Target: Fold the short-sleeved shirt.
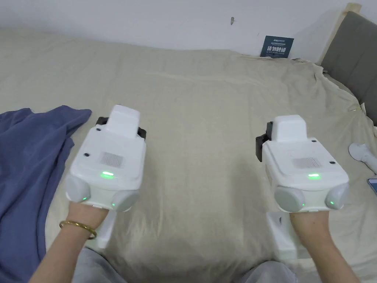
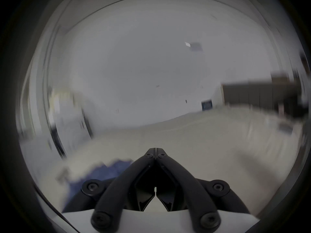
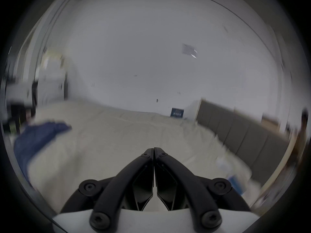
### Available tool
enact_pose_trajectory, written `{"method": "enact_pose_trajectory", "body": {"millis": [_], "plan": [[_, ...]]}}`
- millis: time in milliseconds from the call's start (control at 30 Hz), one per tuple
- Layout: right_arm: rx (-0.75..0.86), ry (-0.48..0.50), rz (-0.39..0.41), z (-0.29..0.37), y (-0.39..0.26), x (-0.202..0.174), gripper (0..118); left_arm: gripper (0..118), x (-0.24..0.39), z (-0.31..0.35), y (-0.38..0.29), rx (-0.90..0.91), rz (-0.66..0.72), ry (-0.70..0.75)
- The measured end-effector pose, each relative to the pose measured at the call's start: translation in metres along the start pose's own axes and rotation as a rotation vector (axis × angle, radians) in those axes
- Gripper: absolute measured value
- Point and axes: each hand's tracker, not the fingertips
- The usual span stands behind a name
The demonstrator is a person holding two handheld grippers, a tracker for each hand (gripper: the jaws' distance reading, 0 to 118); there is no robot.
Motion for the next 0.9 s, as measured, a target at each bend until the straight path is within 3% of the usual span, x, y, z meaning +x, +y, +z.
{"method": "enact_pose_trajectory", "body": {"millis": [67, 167, 233, 267, 367, 400, 433, 467, 567, 667, 700, 733, 767, 900], "plan": [[0.084, -0.066, 0.475, -0.002, 0.008, -0.02, 0, 0, 0.018, 0.0, 0.003, 0.103, -0.494, 0.029], [0.251, -0.034, 1.096, 0.001, -0.001, -0.041, 0, 0, 0.035, 0.0, -0.012, 0.305, -1.12, 0.027], [0.322, 0.007, 1.387, 0.003, -0.012, -0.046, 0, 0, 0.04, 0.002, -0.019, 0.39, -1.326, -0.024], [0.34, 0.03, 1.475, 0.005, -0.017, -0.046, 0, 0, 0.041, 0.004, -0.019, 0.41, -1.345, -0.054], [0.317, 0.082, 1.509, 0.008, -0.017, -0.047, 0, 0, 0.039, 0.004, -0.021, 0.411, -1.353, -0.087], [0.313, 0.071, 1.468, 0.009, -0.014, -0.043, 0, 0, 0.038, 0.004, -0.02, 0.409, -1.349, -0.087], [0.274, 0.082, 1.351, 0.01, -0.005, -0.042, 0, 0, 0.036, 0.004, -0.015, 0.394, -1.286, -0.092], [0.225, 0.098, 1.182, 0.011, 0.007, -0.04, 0, 0, 0.031, 0.002, -0.009, 0.358, -1.14, -0.104], [0.093, 0.136, 0.5, 0.008, 0.045, -0.017, 0, 0, 0.011, -0.007, 0.025, 0.182, -0.52, -0.1], [0.087, 0.131, -0.005, 0.007, 0.054, 0.008, 0, 0, -0.02, -0.016, 0.038, 0.08, 0.034, -0.045], [0.088, 0.131, -0.126, 0.008, 0.051, 0.013, 0, 0, -0.027, -0.017, 0.036, 0.058, 0.16, -0.029], [0.09, 0.127, -0.228, 0.01, 0.046, 0.016, 0, 0, -0.032, -0.012, 0.034, 0.059, 0.293, -0.02], [0.098, 0.114, -0.277, 0.012, 0.039, 0.016, 0, 0, -0.036, -0.009, 0.028, 0.052, 0.392, -0.008], [0.082, 0.065, -0.321, 0.01, 0.012, 0.01, 0, 0, -0.032, 0.006, 0.008, 0.04, 0.483, 0.048]]}}
